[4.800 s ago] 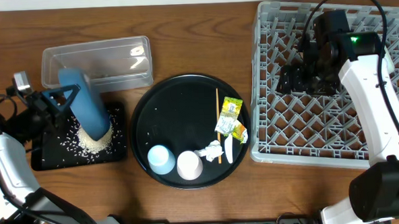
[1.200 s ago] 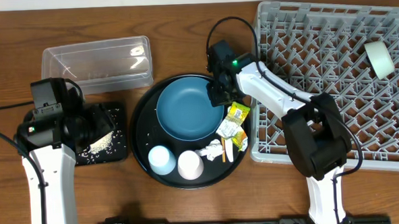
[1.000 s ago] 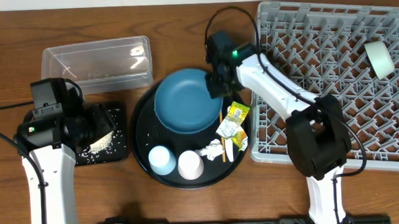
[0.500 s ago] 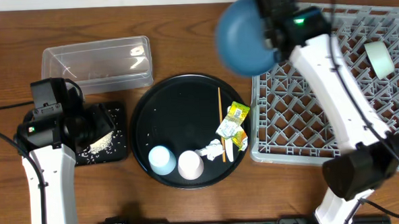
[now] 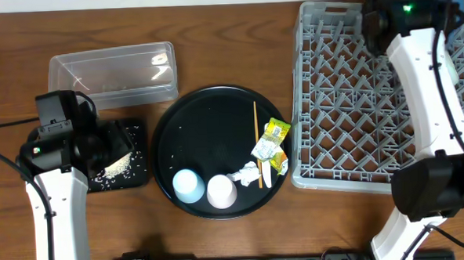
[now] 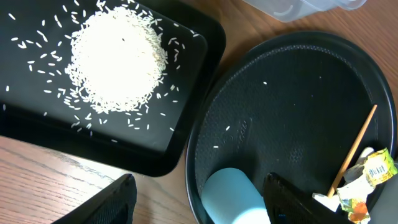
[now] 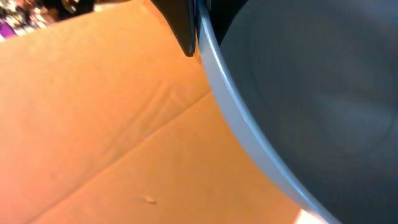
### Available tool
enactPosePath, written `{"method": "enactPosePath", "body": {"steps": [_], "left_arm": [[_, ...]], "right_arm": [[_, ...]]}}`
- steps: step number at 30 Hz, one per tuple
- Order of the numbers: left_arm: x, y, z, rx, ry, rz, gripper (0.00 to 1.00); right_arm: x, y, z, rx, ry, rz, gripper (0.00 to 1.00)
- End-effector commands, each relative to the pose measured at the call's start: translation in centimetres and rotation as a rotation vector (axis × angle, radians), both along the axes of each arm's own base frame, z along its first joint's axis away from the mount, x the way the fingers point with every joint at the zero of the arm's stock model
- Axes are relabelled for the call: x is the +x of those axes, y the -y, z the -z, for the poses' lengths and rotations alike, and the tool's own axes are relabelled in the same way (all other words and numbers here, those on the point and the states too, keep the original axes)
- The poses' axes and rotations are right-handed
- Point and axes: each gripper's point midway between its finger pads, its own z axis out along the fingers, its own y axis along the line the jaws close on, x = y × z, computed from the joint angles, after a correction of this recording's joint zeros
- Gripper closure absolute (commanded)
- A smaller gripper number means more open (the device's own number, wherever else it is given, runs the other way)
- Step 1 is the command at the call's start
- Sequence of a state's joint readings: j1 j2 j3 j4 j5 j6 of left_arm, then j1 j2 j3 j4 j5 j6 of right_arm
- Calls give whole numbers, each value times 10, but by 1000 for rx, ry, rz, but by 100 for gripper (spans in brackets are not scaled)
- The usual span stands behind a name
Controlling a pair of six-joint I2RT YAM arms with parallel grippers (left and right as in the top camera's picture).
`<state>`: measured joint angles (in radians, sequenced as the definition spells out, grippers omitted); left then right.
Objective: Sort waste into correct bins and load items into the dishwasher rack
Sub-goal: 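Carry the teal bowl with the right gripper to the rack's far side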
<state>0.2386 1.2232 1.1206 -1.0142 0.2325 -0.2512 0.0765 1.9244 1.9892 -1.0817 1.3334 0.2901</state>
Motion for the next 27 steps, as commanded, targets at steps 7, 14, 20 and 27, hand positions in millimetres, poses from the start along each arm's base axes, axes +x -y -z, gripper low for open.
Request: {"method": "enactPosePath", "body": {"steps": [7, 14, 20, 27], "left_arm": [[1, -2, -2, 6, 3, -2, 33], [0, -2, -2, 6, 3, -2, 33], [1, -2, -2, 6, 3, -2, 33], [1, -2, -2, 6, 3, -2, 33]], "right_arm": [[-1, 28, 13, -34, -16, 90, 99], [17, 20, 50, -37, -120, 70, 99], [32, 8, 85, -4, -201, 28, 99], [43, -13, 109, 32, -250, -30, 99]]}}
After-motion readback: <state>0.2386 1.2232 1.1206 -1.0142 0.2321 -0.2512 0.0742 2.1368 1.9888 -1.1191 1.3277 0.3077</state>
